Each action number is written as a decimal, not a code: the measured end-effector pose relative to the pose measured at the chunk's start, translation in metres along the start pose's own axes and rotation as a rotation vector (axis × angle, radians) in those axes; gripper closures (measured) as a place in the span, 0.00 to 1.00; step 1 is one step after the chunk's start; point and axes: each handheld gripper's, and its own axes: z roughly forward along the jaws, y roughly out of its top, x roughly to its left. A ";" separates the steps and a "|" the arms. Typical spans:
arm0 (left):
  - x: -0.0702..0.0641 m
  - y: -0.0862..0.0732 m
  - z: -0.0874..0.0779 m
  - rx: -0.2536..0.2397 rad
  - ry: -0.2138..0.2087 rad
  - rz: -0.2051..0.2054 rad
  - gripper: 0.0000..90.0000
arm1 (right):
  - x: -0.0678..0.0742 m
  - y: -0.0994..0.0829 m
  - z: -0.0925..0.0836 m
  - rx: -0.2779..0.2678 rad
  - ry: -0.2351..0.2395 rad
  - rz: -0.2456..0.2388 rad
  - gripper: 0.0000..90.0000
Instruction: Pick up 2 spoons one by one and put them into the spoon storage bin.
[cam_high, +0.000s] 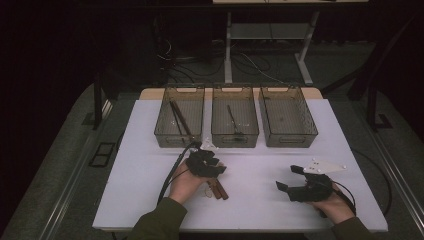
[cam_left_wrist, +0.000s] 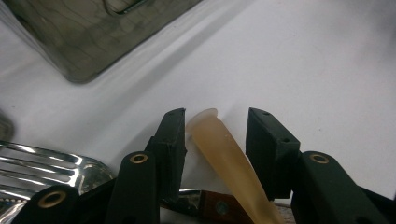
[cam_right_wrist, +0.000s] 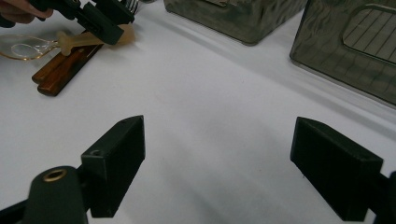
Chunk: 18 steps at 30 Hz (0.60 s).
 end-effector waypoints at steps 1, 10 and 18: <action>0.000 0.000 0.001 0.002 0.002 0.001 0.64 | 0.000 0.000 0.000 0.001 0.000 0.000 0.19; -0.003 -0.001 0.002 0.019 -0.003 0.013 0.64 | 0.000 0.000 0.000 -0.003 0.001 0.004 0.19; -0.003 0.000 0.004 0.027 0.004 0.002 0.65 | 0.000 0.000 0.000 -0.001 -0.001 0.002 0.19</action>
